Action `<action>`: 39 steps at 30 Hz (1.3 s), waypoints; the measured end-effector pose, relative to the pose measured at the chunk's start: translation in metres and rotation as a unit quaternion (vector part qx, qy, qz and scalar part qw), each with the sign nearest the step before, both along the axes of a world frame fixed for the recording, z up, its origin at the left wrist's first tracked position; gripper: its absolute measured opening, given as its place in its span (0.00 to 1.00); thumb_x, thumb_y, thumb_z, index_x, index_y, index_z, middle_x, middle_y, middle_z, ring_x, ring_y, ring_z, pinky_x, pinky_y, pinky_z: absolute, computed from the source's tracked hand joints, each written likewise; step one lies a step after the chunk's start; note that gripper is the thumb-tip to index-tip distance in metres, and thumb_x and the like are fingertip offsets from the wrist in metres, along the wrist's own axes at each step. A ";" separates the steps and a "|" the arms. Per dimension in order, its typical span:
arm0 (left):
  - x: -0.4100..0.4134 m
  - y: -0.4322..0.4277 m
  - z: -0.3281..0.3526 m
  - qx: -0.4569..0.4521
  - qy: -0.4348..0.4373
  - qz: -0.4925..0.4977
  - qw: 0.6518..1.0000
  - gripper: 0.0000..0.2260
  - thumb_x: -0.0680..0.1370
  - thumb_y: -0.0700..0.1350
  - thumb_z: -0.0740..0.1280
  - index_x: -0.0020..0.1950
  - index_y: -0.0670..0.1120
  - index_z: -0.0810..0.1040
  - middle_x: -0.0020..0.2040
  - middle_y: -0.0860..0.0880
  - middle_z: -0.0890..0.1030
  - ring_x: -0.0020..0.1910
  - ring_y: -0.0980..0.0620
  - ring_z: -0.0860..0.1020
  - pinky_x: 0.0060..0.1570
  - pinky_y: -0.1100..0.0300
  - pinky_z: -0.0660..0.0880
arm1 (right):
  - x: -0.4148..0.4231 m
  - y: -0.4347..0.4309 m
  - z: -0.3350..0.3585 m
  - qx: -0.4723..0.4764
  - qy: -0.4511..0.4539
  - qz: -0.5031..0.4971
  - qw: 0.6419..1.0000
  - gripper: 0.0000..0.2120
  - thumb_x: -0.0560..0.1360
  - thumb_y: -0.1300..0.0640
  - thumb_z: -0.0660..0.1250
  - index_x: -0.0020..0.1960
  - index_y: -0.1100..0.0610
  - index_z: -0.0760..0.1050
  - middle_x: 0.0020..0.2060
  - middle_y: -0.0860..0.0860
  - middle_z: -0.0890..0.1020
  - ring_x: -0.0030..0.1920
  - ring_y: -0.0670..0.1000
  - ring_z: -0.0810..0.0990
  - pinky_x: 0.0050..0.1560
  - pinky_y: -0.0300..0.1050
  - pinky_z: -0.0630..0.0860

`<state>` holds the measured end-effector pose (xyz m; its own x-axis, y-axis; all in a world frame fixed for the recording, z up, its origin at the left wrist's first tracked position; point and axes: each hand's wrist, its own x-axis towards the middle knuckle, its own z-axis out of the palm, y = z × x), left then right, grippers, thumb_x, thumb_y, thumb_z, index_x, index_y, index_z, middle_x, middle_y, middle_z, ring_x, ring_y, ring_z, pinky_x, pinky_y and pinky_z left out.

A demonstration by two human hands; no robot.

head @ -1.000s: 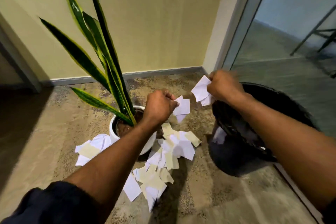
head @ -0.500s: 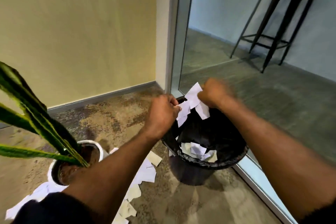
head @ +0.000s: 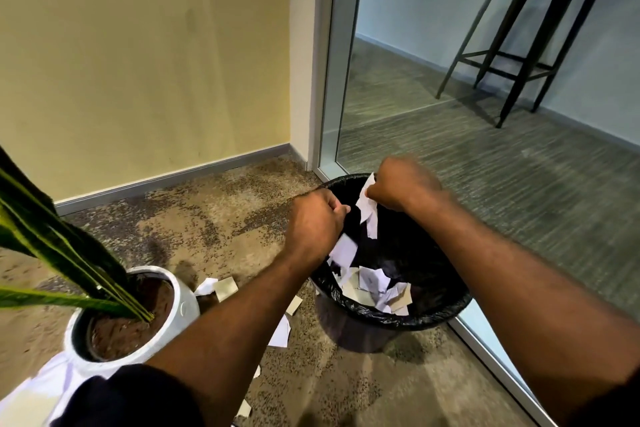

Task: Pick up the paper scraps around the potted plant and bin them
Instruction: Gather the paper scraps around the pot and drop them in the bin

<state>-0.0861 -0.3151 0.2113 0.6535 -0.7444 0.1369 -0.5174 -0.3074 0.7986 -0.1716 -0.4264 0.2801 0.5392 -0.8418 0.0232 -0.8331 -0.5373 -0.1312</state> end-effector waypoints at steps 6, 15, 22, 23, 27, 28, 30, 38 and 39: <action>0.001 -0.003 -0.006 -0.007 0.000 0.002 1.000 0.08 0.78 0.46 0.69 0.40 0.48 0.78 0.33 0.53 0.79 0.28 0.59 0.74 0.29 0.66 0.69 | 0.004 0.001 -0.009 -0.004 0.018 0.008 1.000 0.13 0.69 0.51 0.73 0.49 0.58 0.79 0.48 0.58 0.82 0.43 0.57 0.79 0.41 0.44 0.70; 0.021 0.020 0.007 -0.079 -0.044 0.013 0.996 0.04 0.77 0.40 0.67 0.47 0.46 0.81 0.41 0.49 0.83 0.39 0.52 0.81 0.41 0.56 0.79 | 0.046 0.036 -0.001 -0.015 -0.073 0.086 0.993 0.08 0.70 0.55 0.70 0.43 0.59 0.80 0.40 0.59 0.82 0.36 0.57 0.76 0.37 0.43 0.71; 0.073 0.103 -0.005 -0.058 -0.087 0.068 0.992 0.07 0.73 0.36 0.63 0.42 0.45 0.79 0.37 0.47 0.82 0.36 0.46 0.78 0.34 0.56 0.74 | 0.111 0.123 -0.012 0.032 -0.088 0.186 0.978 0.09 0.71 0.55 0.70 0.36 0.58 0.77 0.32 0.55 0.79 0.33 0.55 0.77 0.32 0.40 0.68; 0.080 0.118 -0.012 -0.040 -0.088 0.078 0.992 0.06 0.73 0.37 0.64 0.41 0.46 0.79 0.36 0.48 0.81 0.36 0.46 0.78 0.33 0.57 0.73 | 0.118 0.136 -0.018 0.035 -0.072 0.200 0.976 0.10 0.71 0.56 0.70 0.33 0.58 0.75 0.30 0.54 0.78 0.31 0.53 0.75 0.30 0.40 0.66; 0.100 0.172 -0.043 -0.006 -0.073 0.090 0.993 0.07 0.73 0.39 0.65 0.43 0.47 0.82 0.35 0.49 0.81 0.34 0.49 0.77 0.34 0.60 0.72 | 0.143 0.180 -0.047 0.031 -0.006 0.259 0.965 0.19 0.72 0.49 0.71 0.27 0.57 0.71 0.31 0.56 0.80 0.28 0.52 0.75 0.28 0.40 0.68; 0.104 0.186 -0.051 -0.001 -0.072 0.087 0.994 0.07 0.73 0.39 0.66 0.43 0.47 0.83 0.36 0.49 0.83 0.34 0.50 0.79 0.34 0.62 0.73 | 0.148 0.191 -0.056 0.040 0.012 0.267 0.963 0.22 0.72 0.46 0.70 0.26 0.58 0.70 0.28 0.55 0.79 0.26 0.51 0.75 0.28 0.40 0.69; 0.109 0.211 -0.066 0.028 -0.056 0.079 0.995 0.05 0.74 0.41 0.67 0.41 0.48 0.82 0.34 0.51 0.82 0.30 0.56 0.79 0.28 0.67 0.71 | 0.157 0.210 -0.073 0.062 0.059 0.274 0.958 0.22 0.72 0.48 0.70 0.25 0.59 0.70 0.18 0.52 0.75 0.19 0.49 0.75 0.22 0.36 0.68; 0.113 0.295 -0.127 0.285 -0.008 -0.087 0.955 0.05 0.74 0.42 0.69 0.47 0.42 0.83 0.42 0.46 0.83 0.39 0.47 0.78 0.38 0.60 0.67 | 0.149 0.268 -0.159 0.171 0.219 0.366 0.888 0.05 0.70 0.65 0.66 0.39 0.63 0.80 0.33 0.58 0.84 0.32 0.54 0.84 0.29 0.42 0.77; 0.112 0.301 -0.137 0.303 -0.005 -0.089 0.949 0.06 0.74 0.42 0.70 0.48 0.41 0.83 0.44 0.45 0.84 0.41 0.45 0.79 0.39 0.60 0.68 | 0.143 0.271 -0.170 0.178 0.220 0.380 0.881 0.05 0.70 0.65 0.66 0.41 0.64 0.81 0.36 0.60 0.85 0.36 0.56 0.84 0.31 0.43 0.77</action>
